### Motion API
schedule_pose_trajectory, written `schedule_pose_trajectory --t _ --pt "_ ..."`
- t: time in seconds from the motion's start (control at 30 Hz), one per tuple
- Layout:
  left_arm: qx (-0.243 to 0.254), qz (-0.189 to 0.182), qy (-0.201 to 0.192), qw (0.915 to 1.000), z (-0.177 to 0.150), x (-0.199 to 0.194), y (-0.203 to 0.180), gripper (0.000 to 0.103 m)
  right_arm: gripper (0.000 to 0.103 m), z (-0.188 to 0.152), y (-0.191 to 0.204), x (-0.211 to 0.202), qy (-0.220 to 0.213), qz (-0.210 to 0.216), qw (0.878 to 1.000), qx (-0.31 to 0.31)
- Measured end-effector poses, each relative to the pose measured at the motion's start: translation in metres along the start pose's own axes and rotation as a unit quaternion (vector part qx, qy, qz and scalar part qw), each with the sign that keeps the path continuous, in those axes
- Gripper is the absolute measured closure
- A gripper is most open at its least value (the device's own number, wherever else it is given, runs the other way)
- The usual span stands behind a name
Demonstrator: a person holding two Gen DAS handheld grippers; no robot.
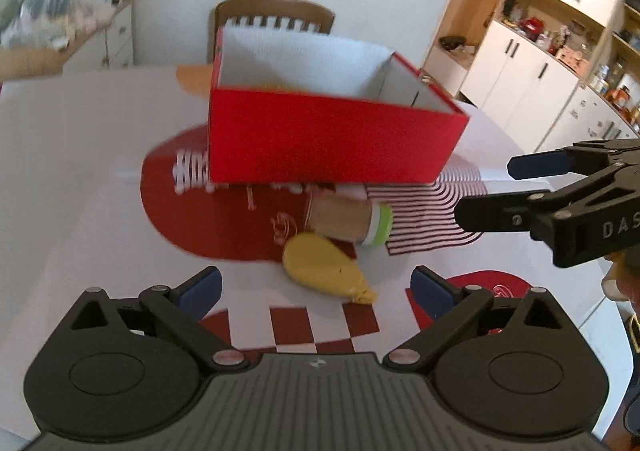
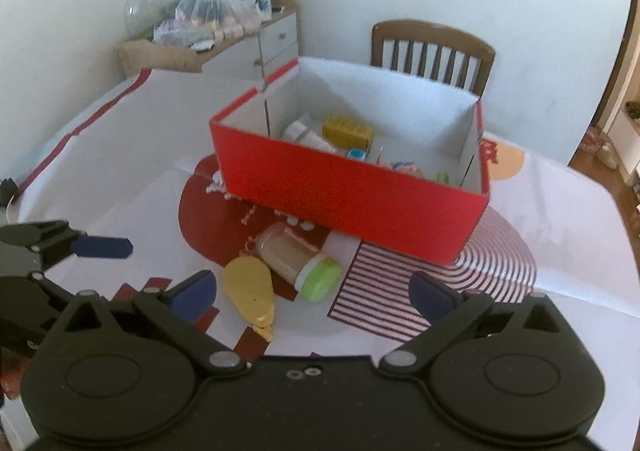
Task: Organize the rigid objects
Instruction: 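Grasp the yellow oval lid with the left tool while the right tool grasps the green-capped toothpick jar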
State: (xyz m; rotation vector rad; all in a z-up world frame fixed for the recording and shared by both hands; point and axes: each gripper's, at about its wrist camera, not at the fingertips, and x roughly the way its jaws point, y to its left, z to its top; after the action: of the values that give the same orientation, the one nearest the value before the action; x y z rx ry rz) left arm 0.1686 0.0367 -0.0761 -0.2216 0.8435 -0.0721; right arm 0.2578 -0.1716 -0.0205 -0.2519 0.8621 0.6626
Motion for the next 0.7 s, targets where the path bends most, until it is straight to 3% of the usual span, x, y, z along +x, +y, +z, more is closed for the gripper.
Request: schedule_pose_trajectory --t 0.2,0.43,0.7 --pt "0.019 -0.008 0.007 0.9998 -0.013 0.024 -0.008 0.002 0.000 -0.002 -0.007 0.027 0.023 0.017 1.000 -0.002" --pt "0.056 -0.003 0.001 0.9984 -0.018 0.051 -0.017 0.002 0.002 0.001 -0.004 0.054 0.042 0.028 0.997 -0.050" --pt "0.076 0.028 -0.004 0.9967 -0.017 0.076 -0.022 0.002 0.015 0.009 -0.007 0.092 0.058 0.042 0.996 -0.061"
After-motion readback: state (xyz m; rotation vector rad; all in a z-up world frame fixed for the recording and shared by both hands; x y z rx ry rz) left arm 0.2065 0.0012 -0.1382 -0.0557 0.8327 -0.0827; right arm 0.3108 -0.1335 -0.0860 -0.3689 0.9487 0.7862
